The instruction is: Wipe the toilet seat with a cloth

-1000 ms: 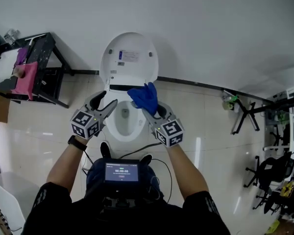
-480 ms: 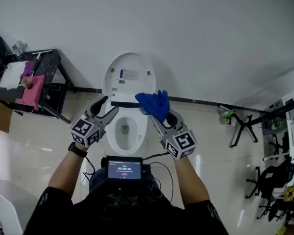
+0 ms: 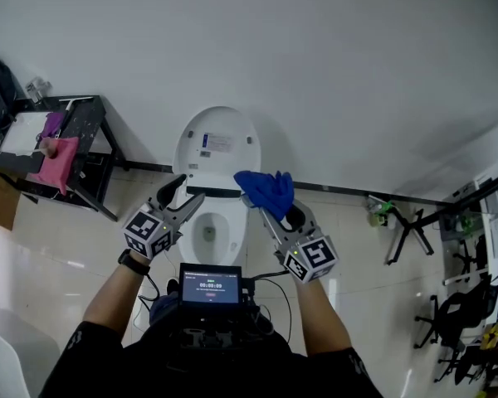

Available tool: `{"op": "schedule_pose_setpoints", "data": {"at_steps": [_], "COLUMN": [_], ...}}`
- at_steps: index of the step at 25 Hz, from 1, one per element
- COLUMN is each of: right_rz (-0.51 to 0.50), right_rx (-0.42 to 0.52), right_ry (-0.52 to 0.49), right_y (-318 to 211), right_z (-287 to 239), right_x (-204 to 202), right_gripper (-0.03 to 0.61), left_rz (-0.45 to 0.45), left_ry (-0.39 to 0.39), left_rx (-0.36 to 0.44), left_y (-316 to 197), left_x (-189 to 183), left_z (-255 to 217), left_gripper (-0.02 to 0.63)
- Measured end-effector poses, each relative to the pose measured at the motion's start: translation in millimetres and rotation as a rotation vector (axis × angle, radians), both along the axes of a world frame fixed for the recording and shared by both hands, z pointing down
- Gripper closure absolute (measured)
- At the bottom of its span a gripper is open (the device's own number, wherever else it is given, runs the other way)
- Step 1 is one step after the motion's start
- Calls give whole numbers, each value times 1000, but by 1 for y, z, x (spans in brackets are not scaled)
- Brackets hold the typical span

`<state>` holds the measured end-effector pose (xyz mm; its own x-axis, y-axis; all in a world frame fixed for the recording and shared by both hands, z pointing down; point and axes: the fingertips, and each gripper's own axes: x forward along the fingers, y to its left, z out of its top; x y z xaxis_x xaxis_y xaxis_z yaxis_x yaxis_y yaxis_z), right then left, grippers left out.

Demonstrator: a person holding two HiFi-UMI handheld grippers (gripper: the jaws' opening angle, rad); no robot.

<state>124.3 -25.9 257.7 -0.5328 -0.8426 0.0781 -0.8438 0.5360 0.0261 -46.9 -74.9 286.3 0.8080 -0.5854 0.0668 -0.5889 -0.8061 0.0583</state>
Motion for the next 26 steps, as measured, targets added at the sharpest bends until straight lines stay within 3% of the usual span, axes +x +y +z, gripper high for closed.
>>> {"op": "schedule_pose_setpoints", "data": {"at_steps": [26], "right_rz": [2], "right_rx": [-13], "right_ry": [-5], "right_y": [1], "right_z": [-6], "right_x": [-7], "right_gripper": [391], "left_rz": [-4], "left_ry": [-3], "left_rx": [-6], "left_y": [4], "left_x": [-9], "left_z": [0], "left_gripper": [365]}}
